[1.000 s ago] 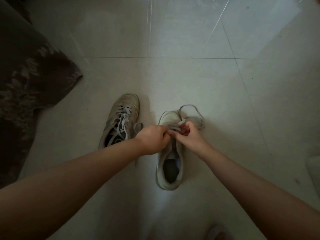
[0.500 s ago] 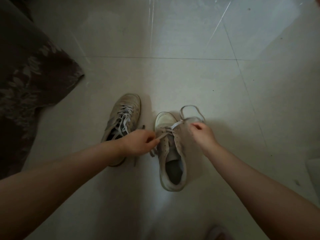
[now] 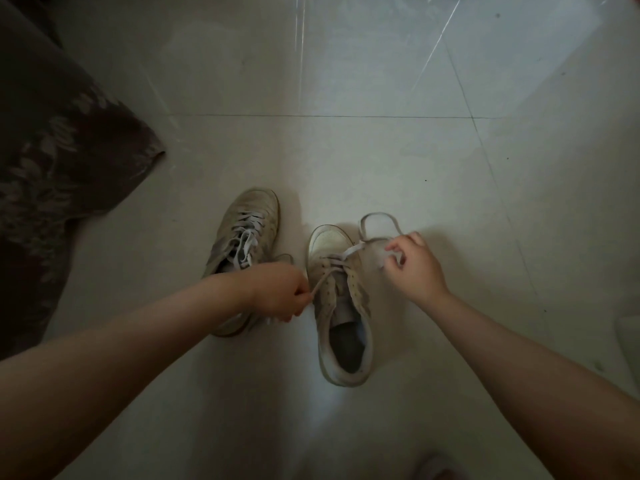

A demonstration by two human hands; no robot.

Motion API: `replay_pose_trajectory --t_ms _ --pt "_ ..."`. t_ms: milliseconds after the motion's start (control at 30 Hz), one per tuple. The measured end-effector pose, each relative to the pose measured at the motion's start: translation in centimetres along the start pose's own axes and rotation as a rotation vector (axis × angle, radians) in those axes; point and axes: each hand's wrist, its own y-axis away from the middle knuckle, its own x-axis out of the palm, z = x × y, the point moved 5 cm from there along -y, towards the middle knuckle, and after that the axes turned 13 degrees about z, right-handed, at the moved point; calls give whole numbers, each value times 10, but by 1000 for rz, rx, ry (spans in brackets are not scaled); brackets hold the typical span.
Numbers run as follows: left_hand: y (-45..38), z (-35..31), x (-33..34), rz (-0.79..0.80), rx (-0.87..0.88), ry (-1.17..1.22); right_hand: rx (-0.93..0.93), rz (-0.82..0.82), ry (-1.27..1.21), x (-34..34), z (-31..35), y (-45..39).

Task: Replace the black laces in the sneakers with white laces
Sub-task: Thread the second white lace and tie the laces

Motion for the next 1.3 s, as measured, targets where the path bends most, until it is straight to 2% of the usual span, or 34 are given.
replay_pose_trajectory --t_ms 100,233,267,433,533,600,667,733,800,900,1033,1100,1200,1300 --pt "-1 -8 1 -25 29 -68 -106 -2 95 -4 19 -25" --pt "-1 -17 7 25 26 -155 -164 297 241 11 37 -60" --pt "-1 -18 8 40 14 -170 -163 321 273 14 38 -63" --pt "-1 -8 6 -35 -25 -135 -170 242 433 17 33 -51" --pt "6 -3 -8 -266 -14 -7 -160 -3 205 -3 36 -40" --pt "15 -2 -24 -548 18 113 -313 -146 130 -18 56 -26" --pt "21 -4 -38 -817 71 157 -533 -185 158 -25 84 -9" --pt "19 -10 -45 -902 92 131 -650 -157 167 -23 107 0" --pt "14 -12 -48 -899 67 157 -704 -131 151 -20 124 4" --pt "11 -3 -49 -876 47 386 -716 -118 64 -23 133 5" --pt "6 14 -28 -746 -15 960 -526 -125 -68 -23 118 8" --pt "0 17 -14 -686 -24 1190 -412 -34 -40 -10 104 11" --pt "-8 16 -1 -611 -23 1421 -289 81 -48 7 86 18" --pt "-19 16 8 -566 -60 1477 -249 124 -72 19 80 25"
